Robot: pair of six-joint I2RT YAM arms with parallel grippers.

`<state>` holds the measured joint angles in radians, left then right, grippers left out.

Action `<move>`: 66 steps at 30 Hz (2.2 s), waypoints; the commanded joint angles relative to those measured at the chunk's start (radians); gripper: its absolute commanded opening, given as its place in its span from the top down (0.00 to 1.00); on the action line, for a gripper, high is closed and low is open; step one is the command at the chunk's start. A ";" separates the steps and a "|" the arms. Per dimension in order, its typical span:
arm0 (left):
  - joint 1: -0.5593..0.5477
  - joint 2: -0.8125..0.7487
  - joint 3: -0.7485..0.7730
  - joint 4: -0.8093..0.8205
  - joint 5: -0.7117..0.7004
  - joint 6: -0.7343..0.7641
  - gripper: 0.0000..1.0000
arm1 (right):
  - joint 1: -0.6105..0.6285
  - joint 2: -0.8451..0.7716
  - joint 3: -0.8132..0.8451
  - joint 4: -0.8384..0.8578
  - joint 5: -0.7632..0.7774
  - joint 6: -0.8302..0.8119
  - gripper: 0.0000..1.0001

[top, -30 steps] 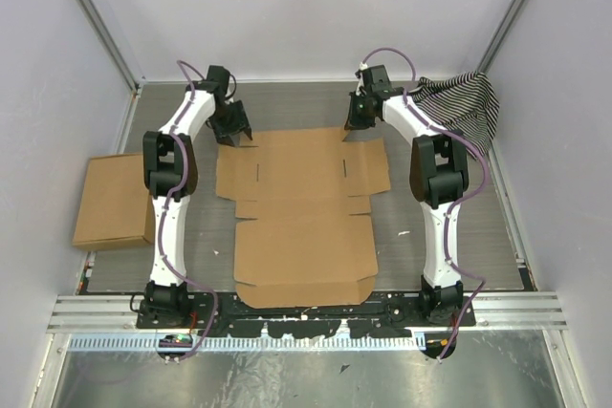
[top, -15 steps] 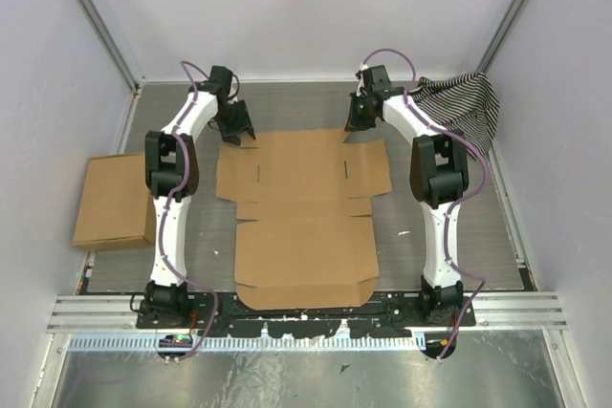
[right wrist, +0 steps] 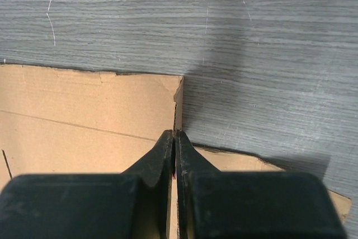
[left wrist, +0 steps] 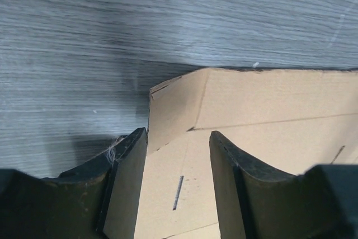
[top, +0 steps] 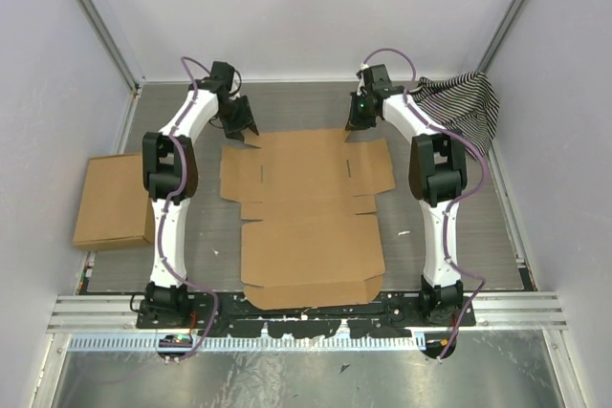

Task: Fold the paper box

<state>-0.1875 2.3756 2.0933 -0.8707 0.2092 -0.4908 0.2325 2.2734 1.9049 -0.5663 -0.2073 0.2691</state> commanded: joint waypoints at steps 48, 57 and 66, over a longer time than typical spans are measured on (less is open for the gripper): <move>-0.098 0.157 0.202 -0.151 0.090 -0.010 0.32 | 0.070 0.195 0.163 -0.062 -0.057 0.057 0.54; -0.094 0.115 0.191 -0.174 0.072 -0.002 0.31 | 0.070 0.195 0.177 -0.087 -0.028 0.059 0.46; -0.033 -0.141 0.046 -0.156 0.060 -0.006 0.27 | 0.051 -0.093 0.057 -0.010 0.042 0.059 0.46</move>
<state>-0.2630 2.4153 2.2055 -1.0218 0.2794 -0.5056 0.3008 2.3699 1.9972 -0.5926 -0.2386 0.3370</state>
